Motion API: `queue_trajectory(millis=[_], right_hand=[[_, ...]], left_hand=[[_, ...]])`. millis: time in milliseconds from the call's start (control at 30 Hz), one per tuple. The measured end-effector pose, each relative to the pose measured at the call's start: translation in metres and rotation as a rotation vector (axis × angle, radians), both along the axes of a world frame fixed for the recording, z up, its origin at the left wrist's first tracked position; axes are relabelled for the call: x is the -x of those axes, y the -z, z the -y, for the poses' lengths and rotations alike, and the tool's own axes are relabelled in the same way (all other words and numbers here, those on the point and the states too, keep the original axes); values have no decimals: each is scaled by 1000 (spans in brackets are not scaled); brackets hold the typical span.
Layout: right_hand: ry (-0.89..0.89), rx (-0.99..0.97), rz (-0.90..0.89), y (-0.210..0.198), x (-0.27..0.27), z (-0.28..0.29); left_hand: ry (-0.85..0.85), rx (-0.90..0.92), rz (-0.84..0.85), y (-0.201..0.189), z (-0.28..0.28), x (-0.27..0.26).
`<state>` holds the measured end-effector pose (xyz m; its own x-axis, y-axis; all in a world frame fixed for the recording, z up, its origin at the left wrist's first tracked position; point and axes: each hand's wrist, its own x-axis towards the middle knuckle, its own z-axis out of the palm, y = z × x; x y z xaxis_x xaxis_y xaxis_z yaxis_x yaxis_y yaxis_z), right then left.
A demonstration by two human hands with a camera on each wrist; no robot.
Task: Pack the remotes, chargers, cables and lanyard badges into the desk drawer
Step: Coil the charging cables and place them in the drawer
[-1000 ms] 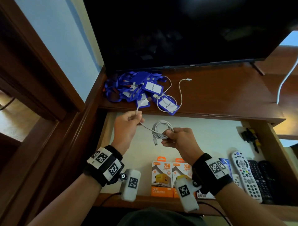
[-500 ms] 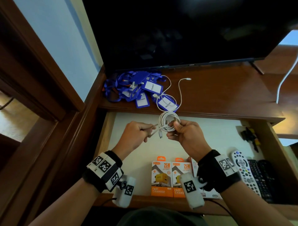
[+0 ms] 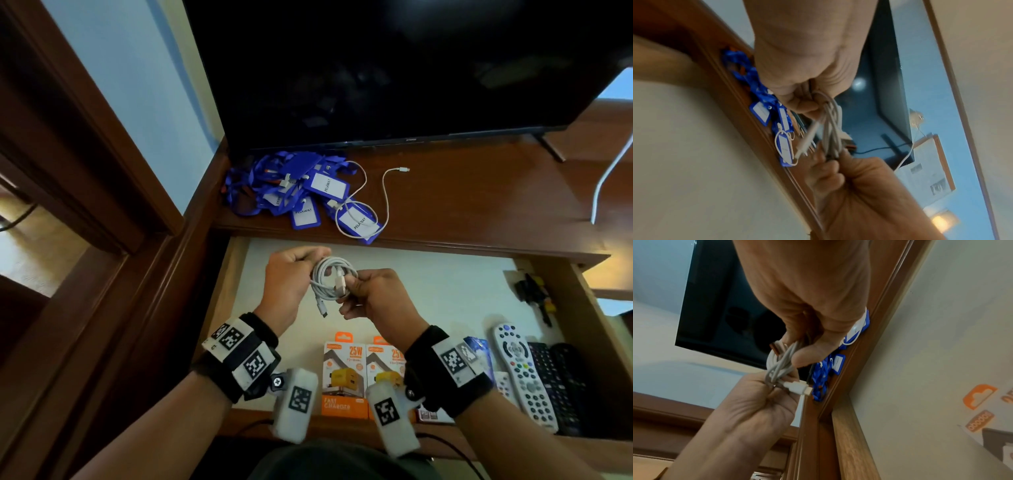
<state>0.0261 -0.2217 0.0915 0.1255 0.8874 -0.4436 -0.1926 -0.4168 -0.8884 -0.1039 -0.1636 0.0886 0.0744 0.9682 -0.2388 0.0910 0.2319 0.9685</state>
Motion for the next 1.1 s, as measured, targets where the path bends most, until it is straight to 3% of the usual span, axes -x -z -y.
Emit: queue_trajectory(millis=[133,333,533,667,833,1100], right_hand=[[60,1,23,0,2,-1],[36,29,44,-3,4,-2],[-30,43,58,-4,1,-1],[112,110,156,-10,-10,-3],[-140,144,354,-19,-8,-1],[-109,119,125,-23,-23,-5]], left_hand=[[-2,141,172,-3,3,-6],[208,30,5,0,6,-4],[217,35,-23,0,9,-6],[201,10,-91,2,8,-5],[243,-67,-185,5,6,-6],[395,-191,-312,0,-4,6]])
